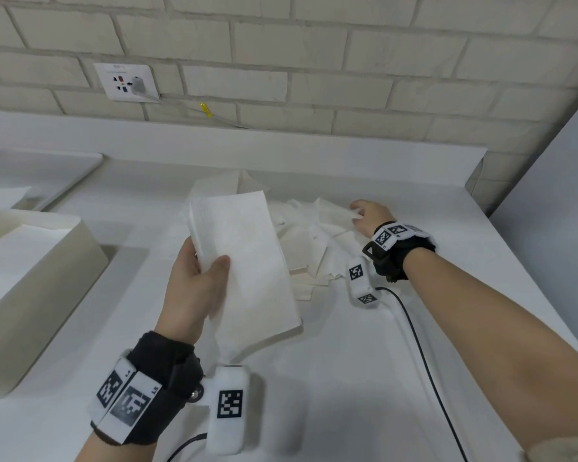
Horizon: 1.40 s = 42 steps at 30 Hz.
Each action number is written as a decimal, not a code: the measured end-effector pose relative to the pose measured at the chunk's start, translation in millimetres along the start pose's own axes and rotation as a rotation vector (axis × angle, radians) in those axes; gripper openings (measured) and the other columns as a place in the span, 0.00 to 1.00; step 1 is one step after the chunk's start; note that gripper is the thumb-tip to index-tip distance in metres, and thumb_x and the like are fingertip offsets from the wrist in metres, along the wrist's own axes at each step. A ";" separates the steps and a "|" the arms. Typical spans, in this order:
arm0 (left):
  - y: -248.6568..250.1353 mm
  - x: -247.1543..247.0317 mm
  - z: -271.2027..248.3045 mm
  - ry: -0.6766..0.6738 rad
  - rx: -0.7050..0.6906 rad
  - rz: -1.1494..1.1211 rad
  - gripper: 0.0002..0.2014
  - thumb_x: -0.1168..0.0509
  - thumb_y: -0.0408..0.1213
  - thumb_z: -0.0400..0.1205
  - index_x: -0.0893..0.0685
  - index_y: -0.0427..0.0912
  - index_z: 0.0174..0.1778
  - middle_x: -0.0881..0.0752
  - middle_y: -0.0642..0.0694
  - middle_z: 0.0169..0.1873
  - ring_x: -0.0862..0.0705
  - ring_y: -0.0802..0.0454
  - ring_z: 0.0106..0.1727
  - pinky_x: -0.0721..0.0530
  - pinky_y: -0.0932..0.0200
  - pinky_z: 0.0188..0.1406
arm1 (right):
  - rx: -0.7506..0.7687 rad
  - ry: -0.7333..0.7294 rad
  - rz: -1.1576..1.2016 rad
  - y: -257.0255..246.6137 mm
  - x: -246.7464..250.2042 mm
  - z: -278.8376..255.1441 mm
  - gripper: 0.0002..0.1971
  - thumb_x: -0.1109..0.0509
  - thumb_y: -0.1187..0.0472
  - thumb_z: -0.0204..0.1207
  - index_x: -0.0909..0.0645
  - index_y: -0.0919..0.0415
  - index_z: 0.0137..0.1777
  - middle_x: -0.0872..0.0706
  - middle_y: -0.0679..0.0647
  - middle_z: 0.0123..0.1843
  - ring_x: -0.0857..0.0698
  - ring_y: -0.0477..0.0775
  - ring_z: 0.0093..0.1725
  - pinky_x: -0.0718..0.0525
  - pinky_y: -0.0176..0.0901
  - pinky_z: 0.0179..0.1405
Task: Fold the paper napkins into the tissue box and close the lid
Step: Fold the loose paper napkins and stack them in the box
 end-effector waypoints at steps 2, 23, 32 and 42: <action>-2.7 2.5 1.8 0.014 0.003 -0.011 0.19 0.37 0.27 0.81 0.26 0.43 0.67 0.15 0.43 0.59 0.15 0.42 0.59 0.16 0.46 0.53 | 0.006 0.084 0.104 0.8 5.6 1.0 0.14 0.37 0.67 0.78 0.17 0.60 0.61 0.15 0.60 0.62 0.18 0.61 0.61 0.23 0.39 0.57; -1.0 -2.7 7.3 0.060 -0.093 -0.027 0.23 0.43 0.23 0.83 0.15 0.60 0.54 0.17 0.49 0.66 0.24 0.39 0.71 0.29 0.43 0.75 | 0.558 0.332 1.081 -133.3 117.6 -136.5 0.08 0.42 0.65 0.84 0.24 0.52 0.53 0.16 0.43 0.48 0.17 0.39 0.48 0.19 0.34 0.54; 28.7 -22.2 -10.3 -0.158 -0.109 -0.221 0.20 0.44 0.52 0.82 0.14 0.44 0.59 0.12 0.48 0.59 0.16 0.51 0.64 0.23 0.52 0.67 | 0.511 0.138 0.774 -142.5 35.3 -140.9 0.04 0.41 0.61 0.84 0.25 0.54 0.51 0.16 0.43 0.44 0.16 0.43 0.43 0.19 0.35 0.47; 26.5 -18.1 -15.1 -0.087 -0.189 -0.085 0.11 0.43 0.35 0.87 0.15 0.49 0.53 0.10 0.53 0.50 0.13 0.55 0.54 0.17 0.62 0.52 | 0.253 0.024 0.712 -150.0 -7.6 -150.1 0.15 0.50 0.56 0.86 0.42 0.54 0.36 0.35 0.51 0.49 0.33 0.40 0.39 0.32 0.24 0.36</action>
Point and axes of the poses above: each hand's wrist, its own z-axis towards the middle knuckle, its own x-axis out of the back of the hand, y = z × x, the point moved 6 cm from there along z, towards the middle knuckle
